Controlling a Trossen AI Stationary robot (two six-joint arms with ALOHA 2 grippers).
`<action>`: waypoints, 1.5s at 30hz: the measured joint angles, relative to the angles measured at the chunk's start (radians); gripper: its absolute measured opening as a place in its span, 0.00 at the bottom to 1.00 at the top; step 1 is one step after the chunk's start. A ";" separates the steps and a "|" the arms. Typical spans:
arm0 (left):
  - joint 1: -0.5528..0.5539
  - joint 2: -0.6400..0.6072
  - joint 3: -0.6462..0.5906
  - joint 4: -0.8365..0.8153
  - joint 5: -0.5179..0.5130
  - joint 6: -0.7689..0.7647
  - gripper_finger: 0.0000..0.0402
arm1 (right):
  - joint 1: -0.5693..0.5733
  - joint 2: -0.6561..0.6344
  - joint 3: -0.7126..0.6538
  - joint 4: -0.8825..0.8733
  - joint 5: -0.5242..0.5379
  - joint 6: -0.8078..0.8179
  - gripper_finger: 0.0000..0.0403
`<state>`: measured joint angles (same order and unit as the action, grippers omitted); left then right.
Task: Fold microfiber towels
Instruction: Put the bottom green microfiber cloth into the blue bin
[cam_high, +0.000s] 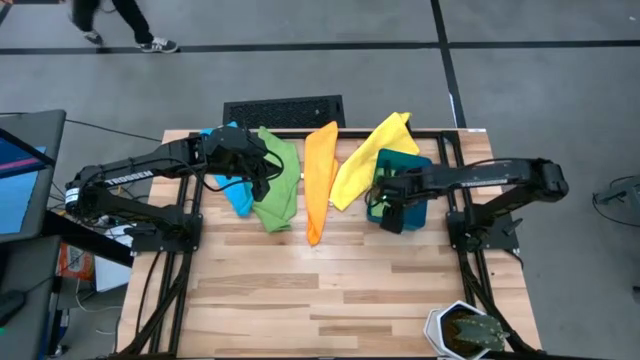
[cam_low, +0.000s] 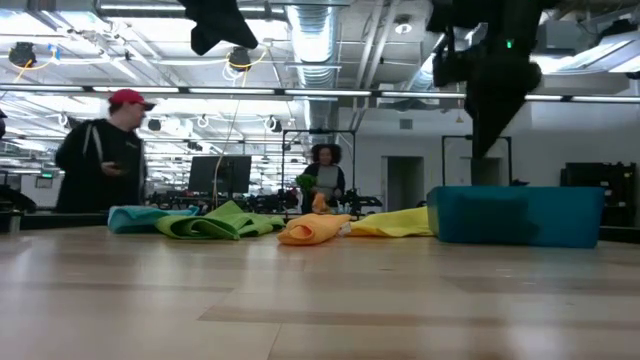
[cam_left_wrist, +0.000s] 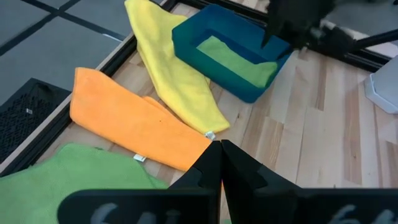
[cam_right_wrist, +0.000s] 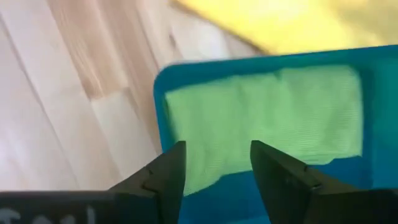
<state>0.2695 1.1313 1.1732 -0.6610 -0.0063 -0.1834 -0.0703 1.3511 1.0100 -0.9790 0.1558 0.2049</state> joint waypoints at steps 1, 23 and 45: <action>0.000 0.000 0.000 -0.003 0.000 0.002 0.00 | -0.014 -0.010 0.000 -0.013 0.001 0.017 0.50; 0.000 0.000 0.000 -0.023 -0.001 0.042 0.00 | -0.139 0.231 -0.084 0.129 -0.074 0.002 0.13; 0.000 0.000 0.000 -0.054 -0.001 0.048 0.00 | -0.184 0.008 -0.066 0.135 -0.056 0.198 0.08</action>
<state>0.2698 1.1313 1.1732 -0.7146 -0.0071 -0.1352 -0.2542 1.3590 0.9436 -0.8441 0.1002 0.4029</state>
